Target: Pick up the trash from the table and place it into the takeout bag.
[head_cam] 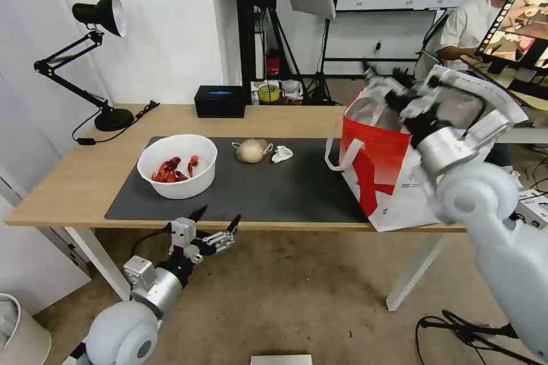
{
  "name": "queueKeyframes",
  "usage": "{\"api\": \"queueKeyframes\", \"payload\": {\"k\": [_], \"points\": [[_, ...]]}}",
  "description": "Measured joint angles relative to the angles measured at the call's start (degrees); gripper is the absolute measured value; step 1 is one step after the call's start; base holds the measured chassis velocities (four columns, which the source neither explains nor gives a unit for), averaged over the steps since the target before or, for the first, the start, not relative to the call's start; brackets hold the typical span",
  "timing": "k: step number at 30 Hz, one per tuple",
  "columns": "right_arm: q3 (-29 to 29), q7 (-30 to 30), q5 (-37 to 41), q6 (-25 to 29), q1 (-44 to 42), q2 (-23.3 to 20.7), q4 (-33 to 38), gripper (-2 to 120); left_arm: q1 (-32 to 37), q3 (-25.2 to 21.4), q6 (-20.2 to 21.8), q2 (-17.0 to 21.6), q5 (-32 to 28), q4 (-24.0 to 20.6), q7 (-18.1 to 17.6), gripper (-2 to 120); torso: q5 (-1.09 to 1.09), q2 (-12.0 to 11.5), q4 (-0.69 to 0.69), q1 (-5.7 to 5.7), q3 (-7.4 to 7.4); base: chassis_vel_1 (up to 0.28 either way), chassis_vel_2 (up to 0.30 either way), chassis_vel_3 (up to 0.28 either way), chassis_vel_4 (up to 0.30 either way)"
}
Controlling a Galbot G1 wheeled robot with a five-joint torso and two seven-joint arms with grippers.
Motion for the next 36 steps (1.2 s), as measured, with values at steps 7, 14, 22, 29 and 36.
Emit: {"api": "queueKeyframes", "payload": {"k": [7,14,22,29,36], "points": [[0.4,-5.2,-7.7,1.3,-8.4,-1.6,3.9,100,0.2,-0.7,-1.0,1.5,0.0,0.3,0.4,100,0.0,0.0,-0.02,0.0,0.0,0.0,0.0,0.0,0.0],[0.0,-7.6,-17.4,4.6,-17.7,-1.1,4.5,100,1.3,-2.9,-2.3,1.7,0.5,1.6,1.5,100,0.01,0.0,-0.01,0.0,0.0,0.0,0.0,0.0,0.0],[-2.3,-7.3,-28.1,12.4,-26.2,1.7,1.3,100,3.3,-4.4,-2.7,-0.1,3.7,2.2,1.9,100,0.01,0.0,-0.01,-0.01,0.0,0.0,0.0,0.0,0.0],[-2.1,-4.1,-33.2,13.8,-34.0,5.0,1.2,100,5.0,-5.5,-2.7,-2.1,6.0,2.9,2.5,100,0.0,0.0,-0.01,-0.01,0.0,0.0,0.0,0.0,0.0],[-2.1,-1.8,-36.5,15.2,-39.3,6.9,0.0,100,5.5,-5.4,-2.7,-3.3,6.6,3.1,2.5,100,0.01,0.0,-0.01,-0.01,0.0,0.0,0.0,0.0,0.0]]}}
